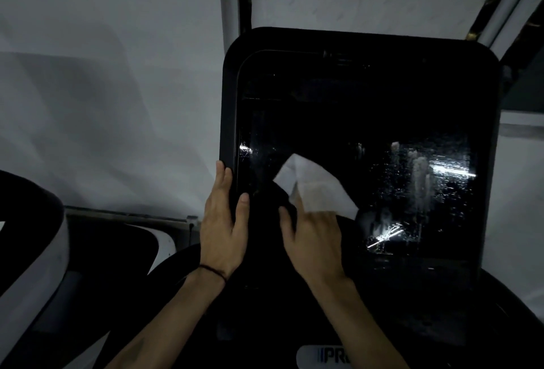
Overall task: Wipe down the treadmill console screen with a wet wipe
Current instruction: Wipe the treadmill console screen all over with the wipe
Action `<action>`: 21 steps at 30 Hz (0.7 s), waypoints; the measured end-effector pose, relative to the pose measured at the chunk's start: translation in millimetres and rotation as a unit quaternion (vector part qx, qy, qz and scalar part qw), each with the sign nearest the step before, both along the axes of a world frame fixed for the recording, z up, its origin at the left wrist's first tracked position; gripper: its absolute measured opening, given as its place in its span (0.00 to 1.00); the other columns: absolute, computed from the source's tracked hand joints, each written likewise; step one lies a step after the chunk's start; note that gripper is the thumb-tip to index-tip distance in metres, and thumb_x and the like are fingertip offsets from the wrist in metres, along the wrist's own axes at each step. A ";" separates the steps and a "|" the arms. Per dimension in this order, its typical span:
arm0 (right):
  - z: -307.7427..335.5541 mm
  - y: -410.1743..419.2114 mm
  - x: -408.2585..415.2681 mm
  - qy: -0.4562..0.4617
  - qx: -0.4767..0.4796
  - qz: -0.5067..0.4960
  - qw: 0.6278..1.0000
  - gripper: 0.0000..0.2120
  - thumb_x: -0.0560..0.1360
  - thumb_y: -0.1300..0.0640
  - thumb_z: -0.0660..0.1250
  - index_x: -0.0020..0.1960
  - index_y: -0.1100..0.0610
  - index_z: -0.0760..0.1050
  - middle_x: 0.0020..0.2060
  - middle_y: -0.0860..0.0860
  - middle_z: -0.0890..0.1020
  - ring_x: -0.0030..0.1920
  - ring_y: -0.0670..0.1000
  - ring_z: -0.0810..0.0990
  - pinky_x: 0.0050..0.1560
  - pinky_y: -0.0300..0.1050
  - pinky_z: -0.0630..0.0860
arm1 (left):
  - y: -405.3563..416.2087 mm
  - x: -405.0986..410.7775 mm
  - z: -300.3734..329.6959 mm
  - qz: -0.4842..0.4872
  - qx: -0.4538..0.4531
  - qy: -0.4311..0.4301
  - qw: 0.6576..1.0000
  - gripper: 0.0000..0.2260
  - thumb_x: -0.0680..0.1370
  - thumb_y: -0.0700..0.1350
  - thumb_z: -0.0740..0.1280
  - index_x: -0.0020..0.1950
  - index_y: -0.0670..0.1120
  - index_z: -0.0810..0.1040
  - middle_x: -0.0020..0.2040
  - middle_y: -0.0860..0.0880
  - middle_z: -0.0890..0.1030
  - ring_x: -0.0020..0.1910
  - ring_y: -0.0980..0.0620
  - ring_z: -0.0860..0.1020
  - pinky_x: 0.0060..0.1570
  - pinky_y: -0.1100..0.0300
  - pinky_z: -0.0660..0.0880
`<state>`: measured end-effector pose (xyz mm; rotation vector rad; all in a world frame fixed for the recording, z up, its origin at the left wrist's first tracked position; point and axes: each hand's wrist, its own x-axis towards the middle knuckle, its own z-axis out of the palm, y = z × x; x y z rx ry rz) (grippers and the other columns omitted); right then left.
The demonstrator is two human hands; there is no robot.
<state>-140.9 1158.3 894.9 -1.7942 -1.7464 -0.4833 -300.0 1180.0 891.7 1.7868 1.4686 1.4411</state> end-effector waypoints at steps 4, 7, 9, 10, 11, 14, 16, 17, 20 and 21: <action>23.3 21.9 4.5 0.030 0.020 0.003 0.999 0.26 0.82 0.43 0.57 0.34 0.60 0.76 0.29 0.59 0.80 0.32 0.60 0.80 0.38 0.50 0.77 | -1.3 2.5 -0.6 0.006 -0.002 -0.007 1.000 0.30 0.83 0.62 0.51 0.84 0.53 0.55 0.83 0.64 0.52 0.81 0.64 0.56 0.77 0.58 0.59; 8.6 4.6 13.9 0.054 -0.003 -0.017 0.998 0.28 0.82 0.42 0.54 0.34 0.60 0.75 0.28 0.59 0.79 0.32 0.60 0.80 0.38 0.51 0.76 | -3.6 1.8 -0.3 0.004 -0.002 -0.005 1.000 0.29 0.83 0.61 0.51 0.84 0.54 0.55 0.83 0.65 0.52 0.80 0.65 0.56 0.77 0.58 0.59; -3.2 -8.2 4.0 0.058 -0.025 0.003 0.998 0.25 0.81 0.42 0.55 0.49 0.61 0.81 0.40 0.60 0.84 0.43 0.60 0.83 0.46 0.51 0.79 | -1.9 1.5 -2.2 0.010 0.007 -0.001 1.000 0.29 0.84 0.61 0.51 0.84 0.53 0.56 0.84 0.64 0.52 0.81 0.64 0.56 0.78 0.57 0.59; -3.9 -5.0 1.6 0.057 -0.027 0.018 0.998 0.25 0.81 0.42 0.56 0.54 0.61 0.81 0.44 0.59 0.84 0.46 0.59 0.83 0.49 0.51 0.79 | -0.4 1.9 -3.0 0.013 0.009 -0.001 1.000 0.29 0.84 0.61 0.51 0.84 0.52 0.56 0.84 0.64 0.52 0.81 0.64 0.55 0.78 0.57 0.59; 1.6 2.2 2.2 0.052 -0.018 0.023 0.998 0.24 0.81 0.43 0.56 0.54 0.61 0.81 0.43 0.59 0.84 0.45 0.59 0.83 0.48 0.50 0.79 | 0.5 2.5 -3.4 0.012 0.008 -0.002 1.000 0.29 0.84 0.61 0.51 0.84 0.52 0.56 0.84 0.63 0.52 0.81 0.64 0.55 0.78 0.56 0.59; 23.1 20.5 19.3 0.019 0.016 -0.003 1.000 0.25 0.81 0.44 0.57 0.35 0.60 0.76 0.29 0.59 0.79 0.31 0.60 0.80 0.36 0.48 0.75 | -1.0 2.8 -3.7 0.002 -0.002 -0.009 1.000 0.29 0.84 0.61 0.51 0.84 0.53 0.55 0.83 0.65 0.51 0.81 0.65 0.55 0.79 0.54 0.60; 10.8 9.1 27.3 0.006 0.013 -0.029 0.999 0.25 0.81 0.44 0.57 0.34 0.59 0.75 0.29 0.60 0.79 0.32 0.61 0.80 0.36 0.49 0.75 | -1.7 2.8 -3.3 0.000 0.001 -0.009 1.000 0.30 0.84 0.62 0.51 0.84 0.53 0.55 0.83 0.65 0.51 0.81 0.65 0.55 0.79 0.52 0.60; 1.0 -2.0 23.2 0.009 -0.002 -0.034 0.999 0.24 0.81 0.45 0.57 0.39 0.60 0.78 0.33 0.62 0.81 0.36 0.62 0.81 0.40 0.50 0.76 | -1.5 3.3 -3.2 0.004 0.004 -0.007 1.000 0.30 0.84 0.62 0.51 0.84 0.52 0.55 0.84 0.64 0.51 0.81 0.64 0.55 0.79 0.51 0.61; -14.0 -12.1 0.8 0.027 -0.047 0.005 0.999 0.23 0.81 0.43 0.57 0.53 0.60 0.81 0.42 0.60 0.84 0.43 0.60 0.83 0.46 0.49 0.77 | 0.6 5.7 -4.2 0.020 0.008 -0.002 1.000 0.30 0.83 0.62 0.52 0.84 0.54 0.54 0.84 0.64 0.51 0.81 0.61 0.56 0.79 0.50 0.62; -7.6 -5.5 -1.0 0.036 -0.046 0.013 0.998 0.23 0.81 0.43 0.57 0.49 0.60 0.80 0.38 0.59 0.83 0.40 0.59 0.82 0.44 0.48 0.76 | 0.6 6.5 -4.4 0.019 0.006 -0.003 1.000 0.30 0.83 0.62 0.52 0.84 0.55 0.53 0.84 0.64 0.51 0.81 0.61 0.56 0.79 0.50 0.62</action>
